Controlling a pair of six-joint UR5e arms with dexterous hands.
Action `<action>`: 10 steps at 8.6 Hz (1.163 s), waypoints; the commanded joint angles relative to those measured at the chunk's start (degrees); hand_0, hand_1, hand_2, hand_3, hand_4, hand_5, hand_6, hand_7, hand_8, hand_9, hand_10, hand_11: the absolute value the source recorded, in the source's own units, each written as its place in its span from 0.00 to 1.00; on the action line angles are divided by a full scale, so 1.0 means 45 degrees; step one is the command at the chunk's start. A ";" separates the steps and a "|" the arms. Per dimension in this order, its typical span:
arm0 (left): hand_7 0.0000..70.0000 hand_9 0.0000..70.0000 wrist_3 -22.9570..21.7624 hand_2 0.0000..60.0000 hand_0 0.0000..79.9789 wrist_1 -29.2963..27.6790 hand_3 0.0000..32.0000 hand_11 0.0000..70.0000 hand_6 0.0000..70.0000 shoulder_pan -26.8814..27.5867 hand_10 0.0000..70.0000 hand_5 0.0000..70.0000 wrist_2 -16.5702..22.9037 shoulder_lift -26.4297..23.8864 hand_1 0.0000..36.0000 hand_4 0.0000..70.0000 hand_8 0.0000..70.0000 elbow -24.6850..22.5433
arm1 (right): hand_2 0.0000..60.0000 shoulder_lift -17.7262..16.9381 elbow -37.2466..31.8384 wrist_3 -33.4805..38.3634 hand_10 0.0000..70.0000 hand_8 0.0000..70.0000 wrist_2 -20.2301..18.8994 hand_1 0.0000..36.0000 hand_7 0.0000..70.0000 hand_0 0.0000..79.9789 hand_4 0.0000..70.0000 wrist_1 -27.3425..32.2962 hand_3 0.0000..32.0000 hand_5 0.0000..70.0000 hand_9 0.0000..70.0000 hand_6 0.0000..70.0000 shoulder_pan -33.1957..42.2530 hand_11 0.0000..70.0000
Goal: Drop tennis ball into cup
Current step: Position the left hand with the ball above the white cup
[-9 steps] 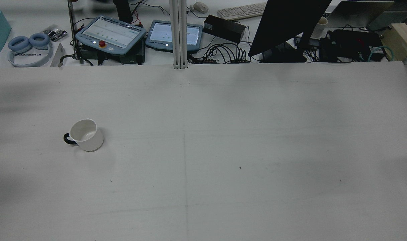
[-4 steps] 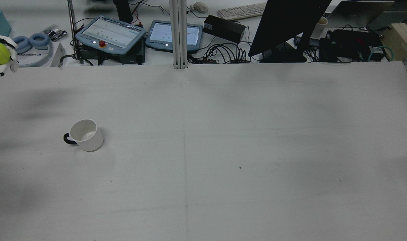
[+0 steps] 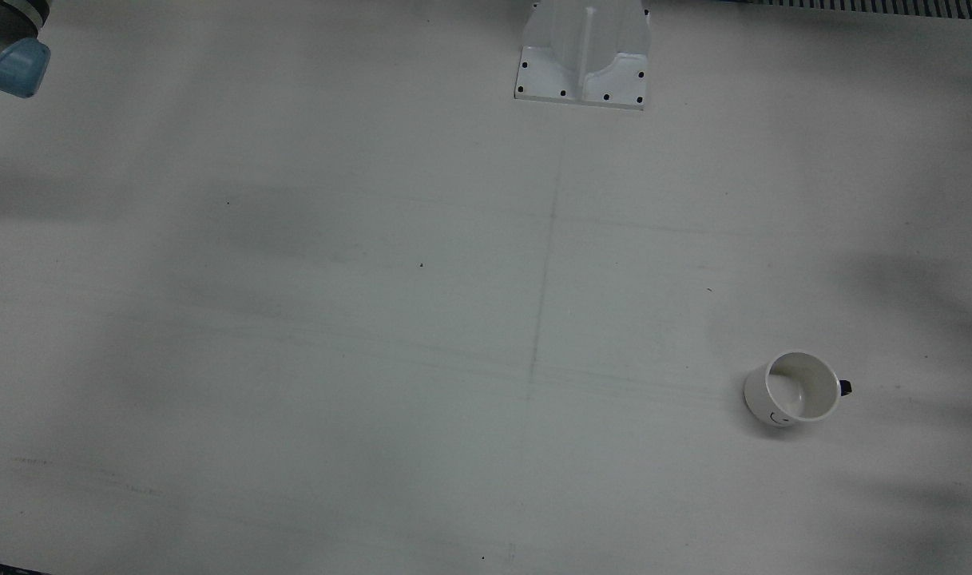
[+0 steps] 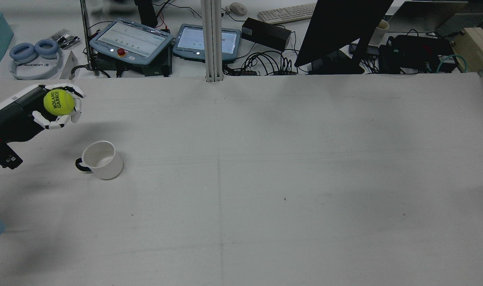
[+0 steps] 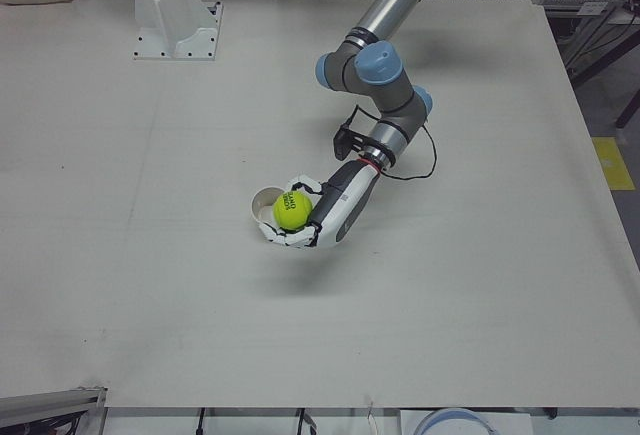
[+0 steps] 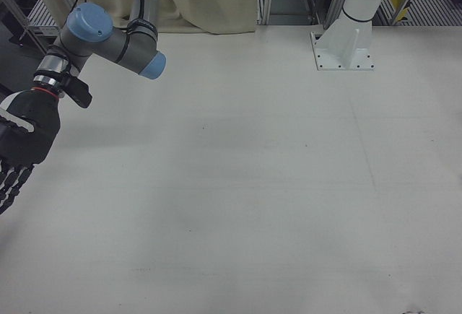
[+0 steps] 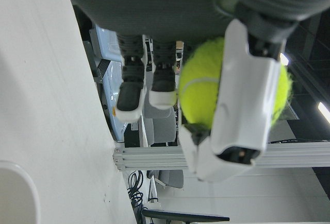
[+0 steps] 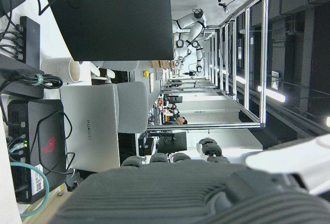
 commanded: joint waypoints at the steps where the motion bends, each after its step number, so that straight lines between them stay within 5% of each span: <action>1: 1.00 1.00 0.0099 1.00 1.00 0.0067 0.00 0.84 1.00 0.0721 0.56 0.48 0.0031 -0.0117 1.00 0.55 0.78 -0.0061 | 0.00 0.0000 0.0004 0.0000 0.00 0.00 0.0000 0.00 0.00 0.00 0.00 -0.0002 0.00 0.00 0.00 0.00 0.0000 0.00; 5: 1.00 0.95 0.0118 1.00 1.00 -0.0595 0.00 0.79 1.00 0.0979 0.53 0.47 -0.0008 0.0000 1.00 0.53 0.74 -0.0100 | 0.00 0.0000 0.0005 0.0000 0.00 0.00 0.0000 0.00 0.00 0.00 0.00 -0.0002 0.00 0.00 0.00 0.00 0.0000 0.00; 6: 1.00 0.62 0.0138 1.00 0.89 -0.0635 0.00 0.69 1.00 0.0998 0.46 0.37 -0.0027 0.0020 1.00 0.43 0.54 -0.0100 | 0.00 0.0000 0.0005 0.0000 0.00 0.00 0.0000 0.00 0.00 0.00 0.00 -0.0002 0.00 0.00 0.00 0.00 0.0000 0.00; 7: 0.51 0.37 0.0157 0.97 0.75 -0.0713 0.00 0.60 0.84 0.1017 0.39 0.30 -0.0027 0.0020 0.93 0.32 0.37 -0.0138 | 0.00 0.0000 0.0005 0.0000 0.00 0.00 0.0000 0.00 0.00 0.00 0.00 -0.0002 0.00 0.00 0.00 0.00 0.0000 0.00; 8: 0.44 0.33 0.0157 0.85 0.73 -0.0733 0.00 0.56 0.57 0.1017 0.36 0.24 -0.0027 0.0059 0.90 0.26 0.30 -0.0120 | 0.00 0.0000 -0.0015 0.0000 0.00 0.00 0.0000 0.00 0.00 0.00 0.00 -0.0002 0.00 0.00 0.00 0.00 0.0000 0.00; 10: 0.36 0.29 0.0177 0.87 0.68 -0.1141 0.00 0.53 0.67 0.1037 0.34 0.25 -0.0027 0.0545 0.80 0.22 0.30 -0.0139 | 0.00 0.0000 -0.0015 0.0000 0.00 0.00 0.0000 0.00 0.00 0.00 0.00 0.0017 0.00 0.00 0.00 0.00 0.0000 0.00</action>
